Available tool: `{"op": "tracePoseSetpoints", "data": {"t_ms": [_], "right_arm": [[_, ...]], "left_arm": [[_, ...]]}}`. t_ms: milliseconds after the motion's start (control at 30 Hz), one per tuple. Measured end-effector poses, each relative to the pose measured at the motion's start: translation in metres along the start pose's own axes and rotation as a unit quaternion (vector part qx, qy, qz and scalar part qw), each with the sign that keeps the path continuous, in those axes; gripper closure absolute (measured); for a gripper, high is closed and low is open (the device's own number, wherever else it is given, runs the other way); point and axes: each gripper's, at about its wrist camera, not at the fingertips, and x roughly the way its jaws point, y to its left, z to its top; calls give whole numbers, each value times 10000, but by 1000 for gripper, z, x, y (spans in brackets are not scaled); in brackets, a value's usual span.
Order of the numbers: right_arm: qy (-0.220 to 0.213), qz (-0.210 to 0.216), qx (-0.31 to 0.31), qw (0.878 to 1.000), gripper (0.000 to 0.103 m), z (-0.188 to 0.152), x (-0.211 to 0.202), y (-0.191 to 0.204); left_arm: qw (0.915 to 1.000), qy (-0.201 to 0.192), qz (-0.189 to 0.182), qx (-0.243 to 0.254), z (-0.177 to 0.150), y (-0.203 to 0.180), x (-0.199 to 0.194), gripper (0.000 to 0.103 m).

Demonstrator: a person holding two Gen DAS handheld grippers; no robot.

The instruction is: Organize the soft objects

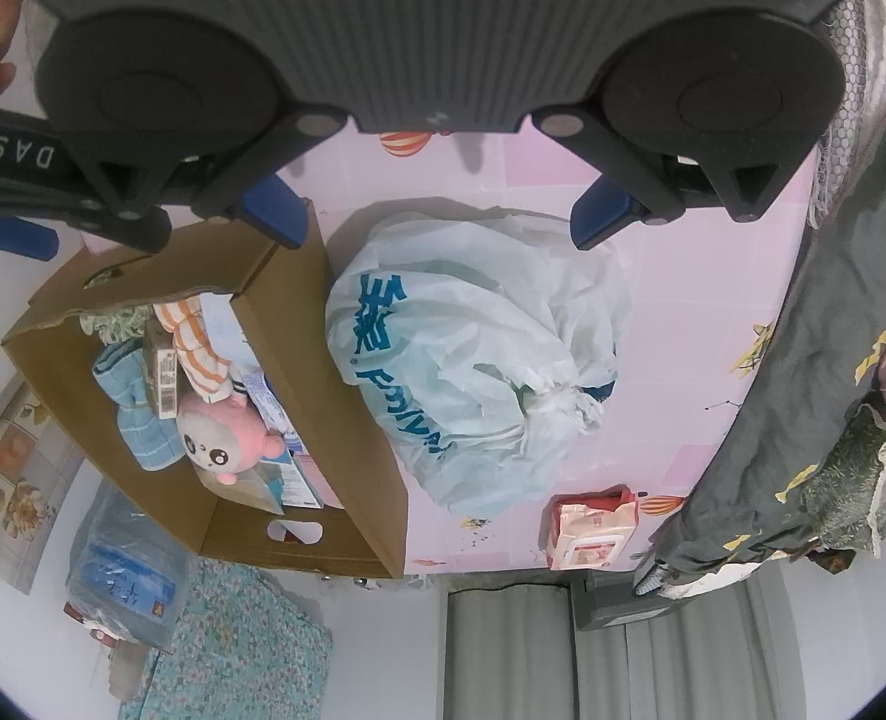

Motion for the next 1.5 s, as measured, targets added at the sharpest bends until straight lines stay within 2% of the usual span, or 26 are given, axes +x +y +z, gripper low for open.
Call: {"op": "tracePoseSetpoints", "data": {"t_ms": [200,300,467,567,633,700,800,833,900,933,1033,1067,1167,1300,1433,1500], "right_arm": [[-75,118,21,9999,1,3,-4,-6],[-312,166,36,9994,1,12,-15,-18],[-760,403,0,9963,1,46,-35,-50],[-734,368,-82,9966,1,74,-27,-69],[-522,296,-122,9981,2,94,-9,-81],[-155,422,77,9990,7,110,14,-95],[579,718,688,9934,25,127,59,-119],[809,781,850,9900,34,131,75,-126],[1075,794,1070,9852,47,138,101,-136],[1142,748,1074,9848,55,140,112,-138],[1049,396,903,9896,61,150,135,-140],[1034,377,865,9902,68,152,141,-140],[1137,473,739,9896,73,153,156,-137],[1532,661,341,9854,79,147,169,-124],[1602,460,-218,9858,79,136,166,-108],[1659,367,-257,9851,78,137,164,-108]], "left_arm": [[9999,-58,-107,37,3,-2,-2,1],[9998,-104,-123,72,7,-5,-3,1],[9995,-212,-186,148,13,-11,-4,1],[9993,-272,-224,155,16,-13,-4,1],[9992,-276,-245,162,16,-15,-2,1],[9992,-258,-241,187,17,-16,1,1],[9993,-232,-228,209,18,-18,5,0],[9992,-238,-222,218,18,-19,5,0],[9992,-259,-187,231,19,-19,5,0],[9992,-273,-171,238,20,-20,5,0],[9991,-303,-125,252,20,-21,5,0],[9991,-305,-116,261,20,-21,5,0],[9992,-288,-99,275,21,-23,6,0],[9991,-253,-106,310,21,-26,8,0],[9990,-242,-116,344,19,-28,7,0],[9990,-252,-128,352,19,-28,6,0]]}}
